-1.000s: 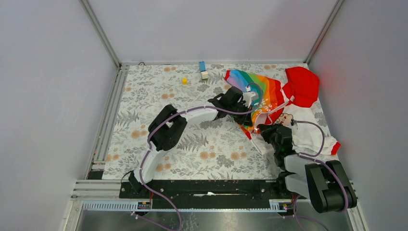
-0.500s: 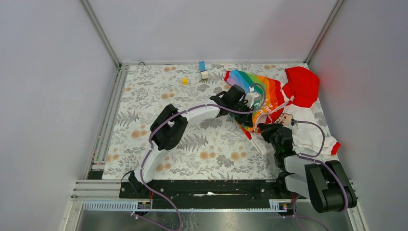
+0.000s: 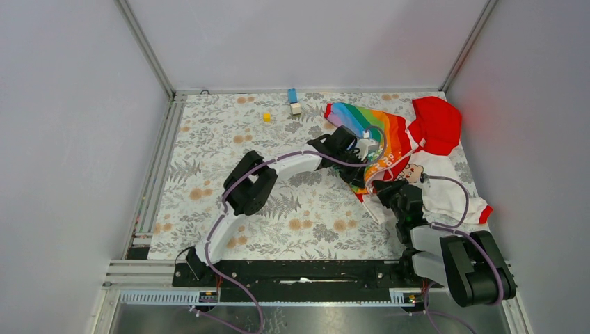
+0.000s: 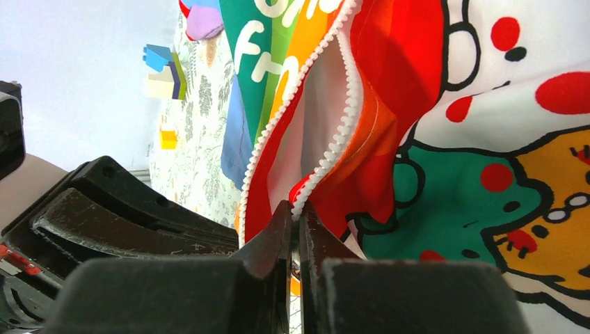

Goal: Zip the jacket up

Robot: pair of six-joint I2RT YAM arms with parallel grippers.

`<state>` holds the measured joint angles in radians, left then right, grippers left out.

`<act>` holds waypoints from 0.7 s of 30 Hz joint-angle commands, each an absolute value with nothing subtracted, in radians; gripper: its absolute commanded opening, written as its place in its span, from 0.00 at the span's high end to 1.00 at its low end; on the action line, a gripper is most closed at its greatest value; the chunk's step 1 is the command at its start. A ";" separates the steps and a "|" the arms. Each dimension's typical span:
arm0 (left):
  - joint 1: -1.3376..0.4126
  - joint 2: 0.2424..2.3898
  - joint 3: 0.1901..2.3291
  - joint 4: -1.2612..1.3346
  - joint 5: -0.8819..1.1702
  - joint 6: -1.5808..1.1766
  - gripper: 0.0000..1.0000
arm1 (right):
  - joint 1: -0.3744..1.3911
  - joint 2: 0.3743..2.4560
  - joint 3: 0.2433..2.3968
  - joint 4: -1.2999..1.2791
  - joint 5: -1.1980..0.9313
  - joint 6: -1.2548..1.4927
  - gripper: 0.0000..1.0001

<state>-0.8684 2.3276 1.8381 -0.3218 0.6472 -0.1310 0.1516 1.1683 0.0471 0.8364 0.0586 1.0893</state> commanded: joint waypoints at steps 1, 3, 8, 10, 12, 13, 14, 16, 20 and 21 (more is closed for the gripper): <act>-0.879 2.345 1.878 -0.365 0.692 -0.108 1.00 | 0.156 1.188 0.049 0.907 0.068 1.102 1.00; -0.883 2.341 1.877 -0.365 0.704 -0.105 1.00 | 0.157 1.198 0.051 0.914 0.063 1.103 1.00; -0.859 2.309 1.840 -0.304 0.732 -0.166 1.00 | 0.157 1.192 0.055 0.905 0.060 1.092 1.00; -0.839 2.278 1.798 -0.244 0.749 -0.213 0.91 | 0.156 1.189 0.058 0.899 0.060 1.088 1.00; -0.825 2.259 1.759 -0.192 0.767 -0.241 0.84 | 0.156 1.190 0.058 0.899 0.060 1.088 1.00; -0.821 2.251 1.745 -0.174 0.772 -0.253 0.79 | 0.157 1.192 0.058 0.899 0.060 1.088 1.00; -0.819 2.249 1.737 -0.166 0.774 -0.259 0.74 | 0.156 1.193 0.058 0.900 0.057 1.088 1.00; -0.817 2.249 1.728 -0.157 0.778 -0.267 0.67 | 0.156 1.192 0.058 0.902 0.058 1.088 1.00; -0.815 2.244 1.691 -0.111 0.796 -0.301 0.61 | 0.156 1.189 0.056 0.900 0.058 1.088 1.00; -0.815 2.241 1.675 -0.075 0.810 -0.321 0.59 | 0.156 1.189 0.057 0.900 0.057 1.088 1.00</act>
<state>-0.8097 2.3257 1.7134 -0.2062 0.7376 -0.2611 0.1524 1.1995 0.0471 0.8513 0.0433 1.0943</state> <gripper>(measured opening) 0.382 0.044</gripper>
